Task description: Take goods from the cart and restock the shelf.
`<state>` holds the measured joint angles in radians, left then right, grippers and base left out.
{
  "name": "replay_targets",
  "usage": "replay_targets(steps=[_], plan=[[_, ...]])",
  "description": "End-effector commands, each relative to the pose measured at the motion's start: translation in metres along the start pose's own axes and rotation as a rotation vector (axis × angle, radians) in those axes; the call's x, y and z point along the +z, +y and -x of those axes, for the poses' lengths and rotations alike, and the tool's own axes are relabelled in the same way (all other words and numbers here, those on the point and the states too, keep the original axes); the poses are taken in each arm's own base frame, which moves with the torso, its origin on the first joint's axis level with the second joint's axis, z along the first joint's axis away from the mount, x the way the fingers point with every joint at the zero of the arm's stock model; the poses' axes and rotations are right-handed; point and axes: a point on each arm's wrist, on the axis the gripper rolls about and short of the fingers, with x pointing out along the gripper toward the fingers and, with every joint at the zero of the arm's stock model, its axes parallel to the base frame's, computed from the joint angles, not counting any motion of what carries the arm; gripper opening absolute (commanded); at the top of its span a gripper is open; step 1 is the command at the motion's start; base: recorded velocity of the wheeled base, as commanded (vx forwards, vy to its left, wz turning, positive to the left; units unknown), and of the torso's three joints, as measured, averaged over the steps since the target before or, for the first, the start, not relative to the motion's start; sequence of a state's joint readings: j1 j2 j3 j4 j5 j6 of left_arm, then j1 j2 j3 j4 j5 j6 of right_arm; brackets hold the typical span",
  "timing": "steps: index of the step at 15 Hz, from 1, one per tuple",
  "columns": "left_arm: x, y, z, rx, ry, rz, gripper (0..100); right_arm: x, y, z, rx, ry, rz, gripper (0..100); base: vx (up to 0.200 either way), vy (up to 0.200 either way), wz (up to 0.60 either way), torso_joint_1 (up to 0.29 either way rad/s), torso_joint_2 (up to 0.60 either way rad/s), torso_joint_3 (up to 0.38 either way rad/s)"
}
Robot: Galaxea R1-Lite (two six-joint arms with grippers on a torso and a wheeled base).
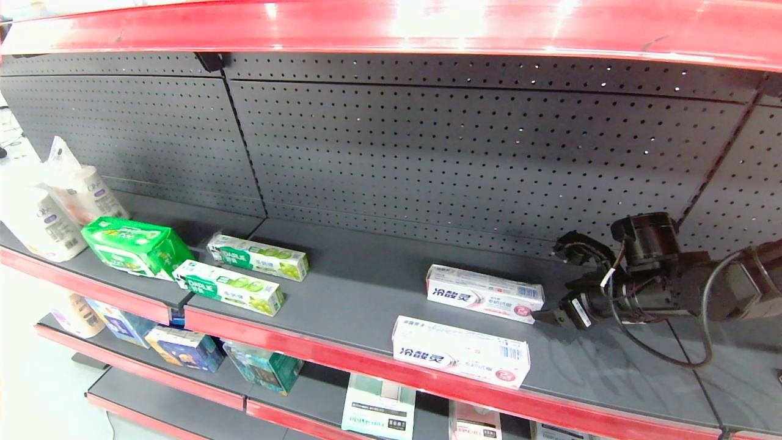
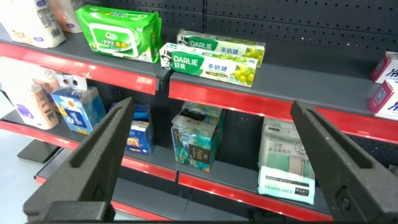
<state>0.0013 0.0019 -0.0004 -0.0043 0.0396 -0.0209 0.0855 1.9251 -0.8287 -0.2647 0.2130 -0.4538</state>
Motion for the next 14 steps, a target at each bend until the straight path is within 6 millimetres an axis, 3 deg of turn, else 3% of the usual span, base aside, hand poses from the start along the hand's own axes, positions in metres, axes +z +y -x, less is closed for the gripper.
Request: replay_targets(steps=[1,4,8,11,14], plan=[[0.000,0.000,0.000,0.001,0.000,0.001,100,0.000,0.000,0.000,0.000,0.000,0.001,100,0.000,0.000,0.00,0.000,0.00,0.000],[0.000,0.000,0.000,0.001,0.000,0.001,100,-0.001,0.001,0.004,0.000,-0.004,0.000,100,0.000,0.000,0.00,0.000,0.00,0.000],[0.000,0.000,0.000,0.001,0.000,0.001,100,-0.009,0.005,0.030,-0.023,-0.021,-0.017,100,0.000,0.000,0.00,0.000,0.00,0.000],[0.000,0.000,0.000,0.001,0.000,0.001,100,-0.016,0.003,0.059,-0.067,-0.057,-0.136,100,0.000,0.000,0.00,0.000,0.00,0.000],[0.000,0.000,0.000,0.001,0.000,0.001,100,-0.042,0.001,0.102,-0.168,-0.100,-0.251,100,0.000,0.000,0.00,0.000,0.00,0.000]])
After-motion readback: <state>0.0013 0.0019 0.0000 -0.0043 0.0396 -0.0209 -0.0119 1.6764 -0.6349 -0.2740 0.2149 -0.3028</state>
